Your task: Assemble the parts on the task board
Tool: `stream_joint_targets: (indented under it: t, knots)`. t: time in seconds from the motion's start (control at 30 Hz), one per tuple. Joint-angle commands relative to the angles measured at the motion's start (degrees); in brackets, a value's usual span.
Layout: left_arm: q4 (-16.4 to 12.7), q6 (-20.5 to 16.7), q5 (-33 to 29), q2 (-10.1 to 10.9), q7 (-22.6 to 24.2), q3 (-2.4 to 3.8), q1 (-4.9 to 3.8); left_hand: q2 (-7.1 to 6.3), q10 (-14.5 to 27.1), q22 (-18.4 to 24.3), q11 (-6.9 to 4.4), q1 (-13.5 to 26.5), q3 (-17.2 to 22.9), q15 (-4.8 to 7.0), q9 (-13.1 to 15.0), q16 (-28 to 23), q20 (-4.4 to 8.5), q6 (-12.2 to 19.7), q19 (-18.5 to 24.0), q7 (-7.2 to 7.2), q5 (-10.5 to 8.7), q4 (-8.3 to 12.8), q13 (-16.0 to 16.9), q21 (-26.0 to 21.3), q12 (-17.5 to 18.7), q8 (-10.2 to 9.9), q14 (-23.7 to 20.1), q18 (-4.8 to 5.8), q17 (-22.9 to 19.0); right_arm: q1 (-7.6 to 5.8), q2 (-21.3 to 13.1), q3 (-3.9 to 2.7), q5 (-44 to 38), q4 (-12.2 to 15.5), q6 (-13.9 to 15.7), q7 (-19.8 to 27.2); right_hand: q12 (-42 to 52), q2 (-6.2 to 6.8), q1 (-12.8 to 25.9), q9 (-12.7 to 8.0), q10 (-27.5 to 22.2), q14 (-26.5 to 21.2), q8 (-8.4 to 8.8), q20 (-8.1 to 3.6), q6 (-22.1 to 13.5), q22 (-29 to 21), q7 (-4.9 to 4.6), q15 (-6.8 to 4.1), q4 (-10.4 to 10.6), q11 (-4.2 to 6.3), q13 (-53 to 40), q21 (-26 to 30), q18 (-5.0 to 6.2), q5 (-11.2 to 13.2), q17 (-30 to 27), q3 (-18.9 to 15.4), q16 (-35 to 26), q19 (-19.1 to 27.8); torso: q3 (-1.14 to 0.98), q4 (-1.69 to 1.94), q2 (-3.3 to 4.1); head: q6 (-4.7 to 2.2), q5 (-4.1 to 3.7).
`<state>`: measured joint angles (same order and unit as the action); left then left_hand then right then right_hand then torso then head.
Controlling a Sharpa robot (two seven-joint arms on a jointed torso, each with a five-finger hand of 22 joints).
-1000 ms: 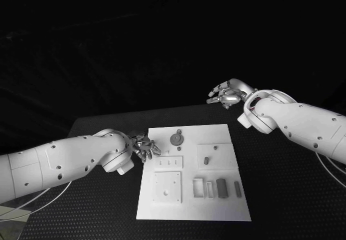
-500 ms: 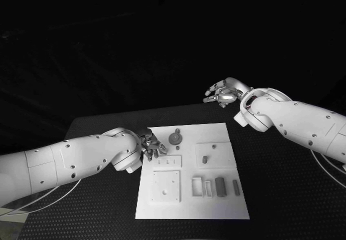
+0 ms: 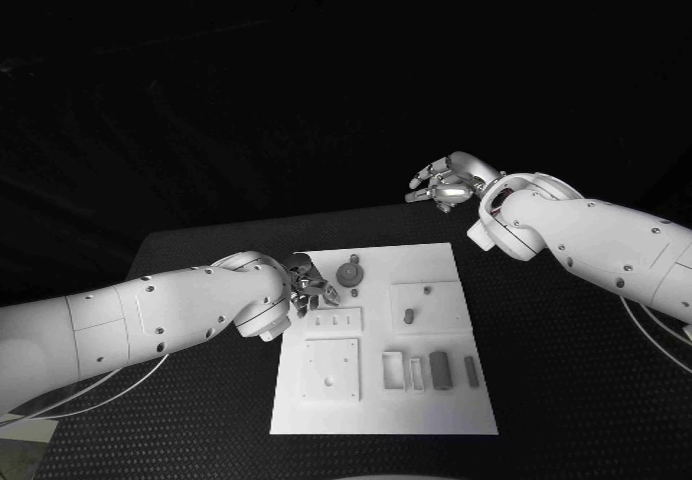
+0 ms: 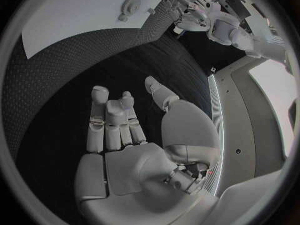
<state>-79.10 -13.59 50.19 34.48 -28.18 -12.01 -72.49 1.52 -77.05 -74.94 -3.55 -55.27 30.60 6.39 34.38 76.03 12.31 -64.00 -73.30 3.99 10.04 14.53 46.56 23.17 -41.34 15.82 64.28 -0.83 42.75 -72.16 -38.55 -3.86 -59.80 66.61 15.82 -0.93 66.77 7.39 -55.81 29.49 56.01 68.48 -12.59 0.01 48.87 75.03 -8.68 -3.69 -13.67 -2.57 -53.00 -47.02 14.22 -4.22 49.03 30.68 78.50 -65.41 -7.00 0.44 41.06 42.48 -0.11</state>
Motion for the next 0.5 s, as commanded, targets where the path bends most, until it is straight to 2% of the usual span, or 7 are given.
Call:
stream_joint_targets:
  t: [0.03, 0.07, 0.17, 0.5]
  knots:
    - [0.03, 1.78, 1.66, -0.45, -1.40, 0.00, 0.03, 0.94, -0.15, -1.59, -1.45, 0.33, 0.11, 4.54, 6.97, 1.84, 3.32, -2.53, -2.69, -2.77, 0.24, -0.87, 0.85, 2.05, -2.43, 4.24, 1.97, 0.70, 0.04, 0.02, 0.05, -0.02, 0.02, 0.11, -0.68, 0.31, 0.24, 0.14, 0.54, -0.08, -0.49, -0.48, 0.29, -0.47, -0.09, 0.89, -0.40, -0.02, 0.32, -0.01, 0.08, 0.33, 0.78, -0.14, -0.01, -0.12, 0.26, 0.13, -0.02, 0.03, -0.02, 0.11, 0.03]
    - [0.08, 2.11, 1.66, -0.58, -1.43, -0.01, 0.05, 1.11, 0.44, -1.54, -1.58, 0.37, 0.26, 4.62, 9.00, 2.53, 3.54, -1.78, -2.25, -2.88, 0.28, -0.92, 1.04, 3.21, -3.65, 4.82, 1.81, 0.71, -0.29, 0.02, 0.05, -0.02, 0.02, 0.11, -0.70, 0.32, 0.24, 0.14, 0.53, -0.08, -0.50, -0.48, 0.29, -0.47, -0.09, 0.89, -0.40, -0.02, 0.32, -0.01, 0.08, 0.33, 0.78, -0.14, -0.01, -0.12, 0.26, 0.13, -0.01, 0.03, -0.01, 0.16, 0.03]
    - [0.25, 2.22, 2.17, -0.97, -1.72, -0.02, 0.11, 1.21, 0.59, -1.51, -1.68, 0.48, 0.40, 4.76, 10.73, 3.26, 3.67, -1.31, -2.07, -2.89, 0.28, -1.03, 1.01, 4.37, -4.75, 5.16, 1.89, 0.67, -0.64, 0.02, 0.07, -0.02, 0.02, 0.09, -0.70, 0.32, 0.24, 0.14, 0.53, -0.08, -0.50, -0.49, 0.29, -0.47, -0.09, 0.89, -0.40, -0.02, 0.31, -0.01, 0.08, 0.33, 0.78, -0.14, -0.01, -0.12, 0.26, 0.13, 0.01, 0.03, 0.00, 0.29, 0.05]
    - [0.98, 4.33, 2.32, -1.57, -2.75, -0.09, 0.34, 1.20, 0.70, -1.48, -1.71, 0.63, 0.51, 4.81, 11.41, 3.64, 3.70, -1.17, -1.89, -2.92, 0.45, -1.00, 0.87, 5.03, -5.34, 5.03, 1.93, 0.60, -0.93, 0.02, 0.10, -0.02, 0.02, 0.09, -0.73, 0.34, 0.25, 0.14, 0.51, -0.09, -0.50, -0.49, 0.29, -0.47, -0.09, 0.89, -0.40, -0.02, 0.30, -0.01, 0.09, 0.33, 0.78, -0.14, -0.01, -0.12, 0.26, 0.13, -0.02, 0.06, -0.02, 0.67, 0.14]
